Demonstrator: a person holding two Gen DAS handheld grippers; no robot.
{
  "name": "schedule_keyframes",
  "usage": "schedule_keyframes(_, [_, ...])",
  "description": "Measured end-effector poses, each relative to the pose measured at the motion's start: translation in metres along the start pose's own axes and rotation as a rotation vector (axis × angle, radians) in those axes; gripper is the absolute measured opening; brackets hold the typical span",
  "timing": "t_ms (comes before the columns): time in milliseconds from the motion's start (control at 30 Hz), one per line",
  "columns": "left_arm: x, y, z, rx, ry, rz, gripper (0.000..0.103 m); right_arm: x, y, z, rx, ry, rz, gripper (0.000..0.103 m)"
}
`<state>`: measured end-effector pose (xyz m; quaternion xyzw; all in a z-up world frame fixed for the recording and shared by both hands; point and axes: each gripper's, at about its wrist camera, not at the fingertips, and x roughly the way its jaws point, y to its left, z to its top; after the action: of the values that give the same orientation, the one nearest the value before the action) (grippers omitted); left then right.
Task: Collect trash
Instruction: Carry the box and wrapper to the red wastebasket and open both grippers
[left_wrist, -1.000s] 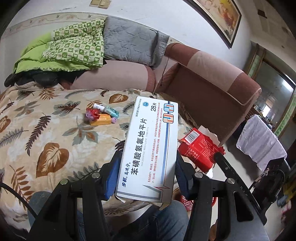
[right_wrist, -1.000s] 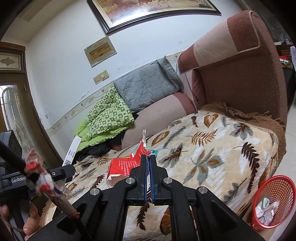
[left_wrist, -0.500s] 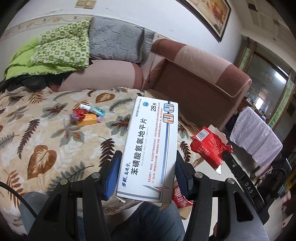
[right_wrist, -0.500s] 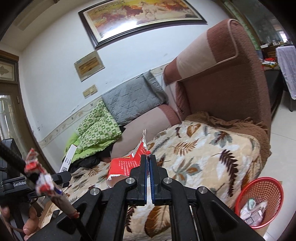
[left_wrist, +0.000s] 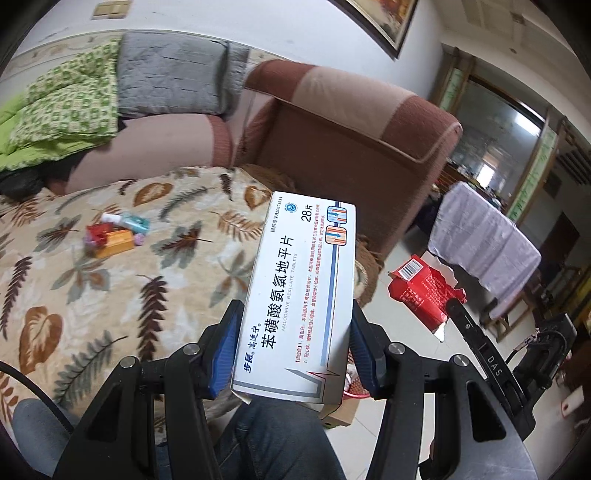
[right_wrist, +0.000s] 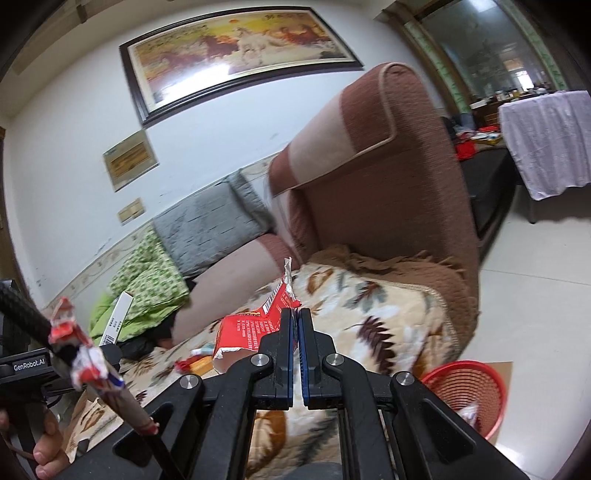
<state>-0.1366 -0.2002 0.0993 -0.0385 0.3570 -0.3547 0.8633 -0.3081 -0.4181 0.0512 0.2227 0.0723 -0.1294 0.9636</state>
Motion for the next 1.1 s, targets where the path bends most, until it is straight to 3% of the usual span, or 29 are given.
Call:
schedule_keyframes(233, [0.028, -0.033, -0.004, 0.052, 0.053, -0.067, 0.053, -0.010, -0.028, 0.004, 0.031, -0.009, -0.069, 0.003])
schedule_keyframes(567, [0.060, -0.071, -0.010, 0.131, 0.089, -0.104, 0.053, -0.013, -0.054, 0.004, 0.056, 0.006, -0.154, 0.003])
schedule_keyframes(1100, [0.101, -0.104, -0.025, 0.215, 0.144, -0.062, 0.053, -0.012, -0.084, -0.006, 0.107, 0.032, -0.229, 0.003])
